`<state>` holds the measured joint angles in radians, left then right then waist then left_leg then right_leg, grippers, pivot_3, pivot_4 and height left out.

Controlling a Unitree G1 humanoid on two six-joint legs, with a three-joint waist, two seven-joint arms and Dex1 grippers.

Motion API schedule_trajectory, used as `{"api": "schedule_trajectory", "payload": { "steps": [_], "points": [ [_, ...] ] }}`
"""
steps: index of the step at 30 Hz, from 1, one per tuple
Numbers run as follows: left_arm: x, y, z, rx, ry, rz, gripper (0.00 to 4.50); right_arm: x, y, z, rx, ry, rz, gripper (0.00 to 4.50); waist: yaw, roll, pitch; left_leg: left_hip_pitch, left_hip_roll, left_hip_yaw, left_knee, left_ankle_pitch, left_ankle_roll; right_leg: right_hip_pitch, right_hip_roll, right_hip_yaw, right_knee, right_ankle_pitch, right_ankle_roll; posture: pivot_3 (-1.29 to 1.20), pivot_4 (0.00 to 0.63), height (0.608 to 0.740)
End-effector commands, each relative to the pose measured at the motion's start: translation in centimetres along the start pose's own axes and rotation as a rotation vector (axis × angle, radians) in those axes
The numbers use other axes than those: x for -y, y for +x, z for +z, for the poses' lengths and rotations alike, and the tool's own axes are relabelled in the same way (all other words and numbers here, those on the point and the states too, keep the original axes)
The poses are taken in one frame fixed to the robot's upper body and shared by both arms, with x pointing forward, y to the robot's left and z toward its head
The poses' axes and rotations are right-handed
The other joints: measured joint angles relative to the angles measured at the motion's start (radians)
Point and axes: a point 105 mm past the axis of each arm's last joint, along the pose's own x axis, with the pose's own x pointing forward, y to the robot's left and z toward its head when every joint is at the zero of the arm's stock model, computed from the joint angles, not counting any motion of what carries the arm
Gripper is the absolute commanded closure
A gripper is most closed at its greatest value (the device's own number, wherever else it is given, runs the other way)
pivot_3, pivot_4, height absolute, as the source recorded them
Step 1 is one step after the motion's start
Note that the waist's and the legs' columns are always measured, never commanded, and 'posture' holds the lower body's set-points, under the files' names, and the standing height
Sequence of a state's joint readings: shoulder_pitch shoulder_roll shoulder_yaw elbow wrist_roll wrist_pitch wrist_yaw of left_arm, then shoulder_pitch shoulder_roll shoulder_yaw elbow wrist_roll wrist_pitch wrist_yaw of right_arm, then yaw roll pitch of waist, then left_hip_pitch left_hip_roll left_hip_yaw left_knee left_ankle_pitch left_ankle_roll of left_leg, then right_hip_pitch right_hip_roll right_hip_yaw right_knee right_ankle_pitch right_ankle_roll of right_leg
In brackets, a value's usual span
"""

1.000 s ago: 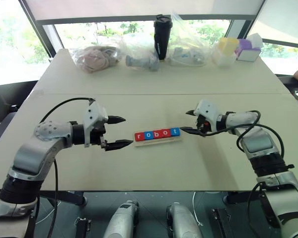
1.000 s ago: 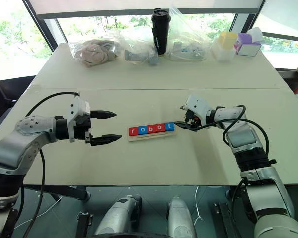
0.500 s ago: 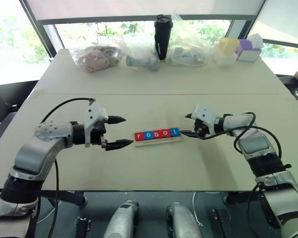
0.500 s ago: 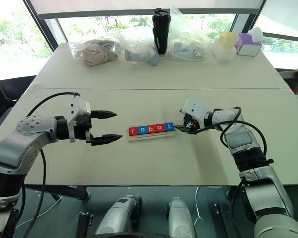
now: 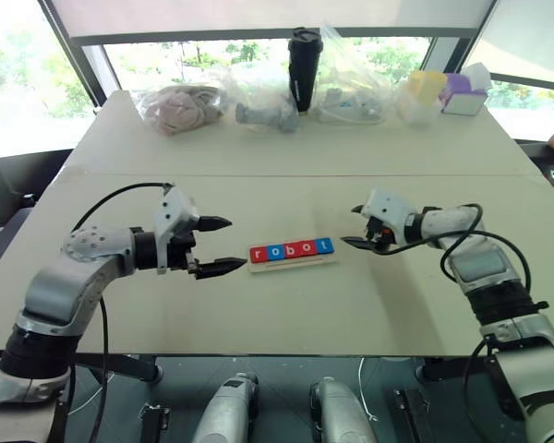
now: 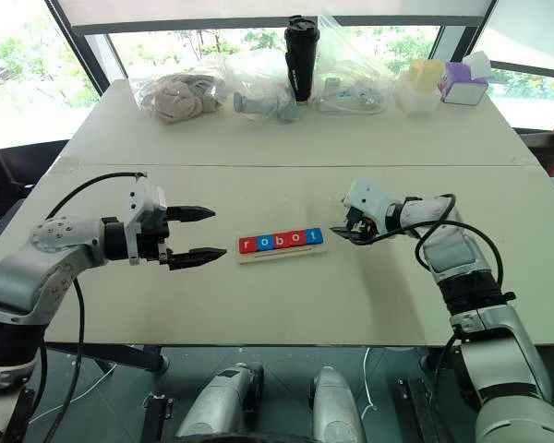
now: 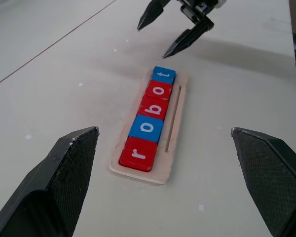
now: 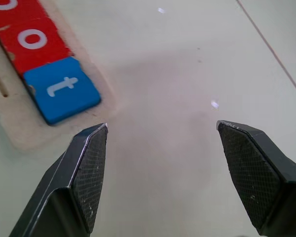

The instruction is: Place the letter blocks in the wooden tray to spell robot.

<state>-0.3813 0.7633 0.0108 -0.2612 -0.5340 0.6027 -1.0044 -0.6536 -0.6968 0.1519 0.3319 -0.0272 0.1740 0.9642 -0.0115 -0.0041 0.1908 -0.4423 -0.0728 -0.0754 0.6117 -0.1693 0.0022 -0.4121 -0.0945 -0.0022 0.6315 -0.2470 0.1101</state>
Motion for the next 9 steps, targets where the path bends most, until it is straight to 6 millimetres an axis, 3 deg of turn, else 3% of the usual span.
{"api": "schedule_trajectory", "payload": {
  "steps": [1, 6, 9],
  "points": [
    [0.3, -1.7, 0.2, -0.007, 0.011, 0.033, 0.00, 1.0, -2.8, 2.0, 0.081, 0.021, -0.106, 0.86, 0.000, 0.000, 0.000, 0.000, 0.000, 0.000, -0.001, 0.000, 0.000, 0.000, -0.001, 0.000, 0.000, 0.000, 0.000, 0.00, 0.150, 0.740],
    [0.4, -4.0, -2.1, -0.073, -0.051, 0.158, 0.00, -2.6, -5.4, 2.5, 0.171, 0.273, -0.108, 0.86, 0.002, 0.000, 0.000, 0.000, 0.000, -0.001, -0.004, 0.000, 0.000, -0.002, -0.003, 0.001, 0.000, -0.001, -0.001, 0.00, 0.150, 0.740],
    [0.5, -4.4, -2.8, -0.051, -0.085, 0.228, 0.00, -5.0, -6.1, 2.9, 0.202, 0.411, -0.091, 0.86, 0.002, 0.000, 0.000, 0.000, 0.001, -0.001, -0.004, -0.001, -0.002, -0.002, -0.003, 0.001, 0.000, -0.001, -0.002, 0.00, 0.150, 0.740]
  ]
}}
